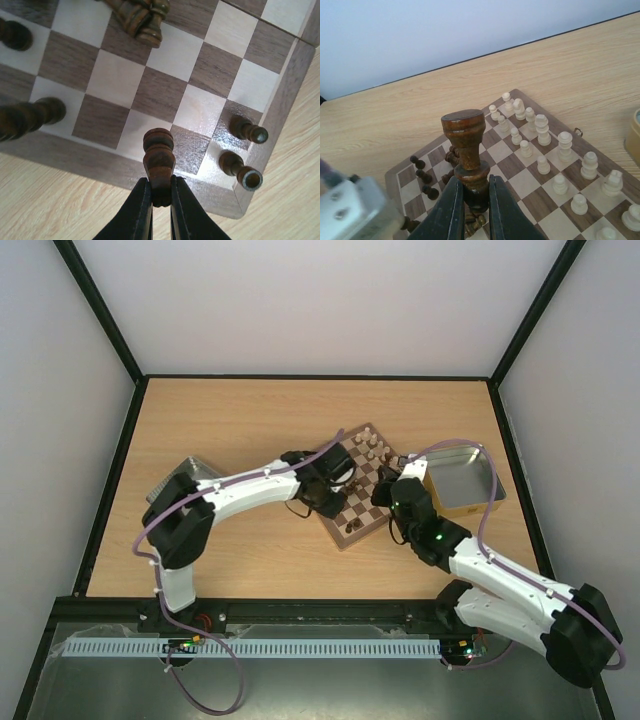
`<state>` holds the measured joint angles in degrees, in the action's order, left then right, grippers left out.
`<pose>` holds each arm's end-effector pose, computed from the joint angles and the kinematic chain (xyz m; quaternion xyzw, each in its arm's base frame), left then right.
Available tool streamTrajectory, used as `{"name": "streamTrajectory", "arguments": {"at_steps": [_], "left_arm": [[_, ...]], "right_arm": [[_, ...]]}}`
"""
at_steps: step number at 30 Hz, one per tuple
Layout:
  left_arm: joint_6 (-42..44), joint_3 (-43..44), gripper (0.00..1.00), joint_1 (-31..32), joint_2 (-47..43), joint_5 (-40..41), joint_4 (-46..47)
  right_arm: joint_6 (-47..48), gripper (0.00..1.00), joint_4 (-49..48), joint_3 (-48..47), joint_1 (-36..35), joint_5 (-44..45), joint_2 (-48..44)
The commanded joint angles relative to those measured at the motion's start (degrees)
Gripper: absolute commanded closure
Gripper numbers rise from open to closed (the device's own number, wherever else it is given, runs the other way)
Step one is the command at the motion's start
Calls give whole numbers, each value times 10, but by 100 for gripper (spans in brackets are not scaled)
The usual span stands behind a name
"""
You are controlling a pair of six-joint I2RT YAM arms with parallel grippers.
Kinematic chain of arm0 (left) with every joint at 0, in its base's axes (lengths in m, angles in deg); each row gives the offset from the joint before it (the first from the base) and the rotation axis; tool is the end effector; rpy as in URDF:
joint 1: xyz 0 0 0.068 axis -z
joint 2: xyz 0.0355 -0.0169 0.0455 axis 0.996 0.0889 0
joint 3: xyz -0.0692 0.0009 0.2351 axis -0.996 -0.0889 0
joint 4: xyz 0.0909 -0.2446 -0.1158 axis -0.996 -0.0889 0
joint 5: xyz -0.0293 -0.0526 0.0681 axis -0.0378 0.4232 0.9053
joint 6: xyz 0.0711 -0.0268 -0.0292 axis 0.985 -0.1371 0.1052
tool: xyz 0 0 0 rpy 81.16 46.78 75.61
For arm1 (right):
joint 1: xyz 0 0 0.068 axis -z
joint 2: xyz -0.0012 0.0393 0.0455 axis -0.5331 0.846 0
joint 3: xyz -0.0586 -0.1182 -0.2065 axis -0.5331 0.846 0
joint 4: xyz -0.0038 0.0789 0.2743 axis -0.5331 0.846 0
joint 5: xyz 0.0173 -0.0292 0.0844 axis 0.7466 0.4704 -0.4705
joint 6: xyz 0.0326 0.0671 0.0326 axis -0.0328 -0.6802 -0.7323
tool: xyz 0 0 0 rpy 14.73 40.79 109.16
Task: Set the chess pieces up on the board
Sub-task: Place the chess piece on the chessboard.
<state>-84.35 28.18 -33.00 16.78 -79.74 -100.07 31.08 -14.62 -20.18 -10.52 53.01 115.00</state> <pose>0.2522 -0.3298 0.1476 0.2993 0.9257 -0.1580 0.1691 0.2243 0.1758 0.1969 0.0195 0.8048 0.2422 0.5415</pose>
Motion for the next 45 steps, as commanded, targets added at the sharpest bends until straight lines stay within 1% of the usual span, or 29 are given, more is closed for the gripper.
{"name": "streamTrajectory", "arguments": {"at_steps": [1,8,12,14,20,27,30,38,42,45], "left_arm": [[38,57,97,17,45,25,-78],[55,88,97,27,73,15,-111],[67,97,95,36,84,2,-125],[70,99,95,38,88,-12,-126],[68,103,94,40,91,-18,-128],[63,112,79,40,97,-25,-120],[58,118,74,39,96,-19,-117],[44,109,73,27,72,-20,-98],[38,93,66,11,38,-43,-73],[27,65,60,-14,-7,-69,-32]], "right_arm": [[-7,95,16,5,-1,40,-26],[-8,94,12,13,-1,38,-30],[-9,94,11,16,-1,40,-30],[-11,94,14,15,0,43,-33],[-13,94,18,19,-1,59,-47],[-16,94,24,17,-1,64,-49],[-17,94,26,17,-1,65,-52],[-18,94,28,16,-1,65,-55],[-17,94,32,12,0,56,-57],[-8,95,34,7,-1,33,-59]]}}
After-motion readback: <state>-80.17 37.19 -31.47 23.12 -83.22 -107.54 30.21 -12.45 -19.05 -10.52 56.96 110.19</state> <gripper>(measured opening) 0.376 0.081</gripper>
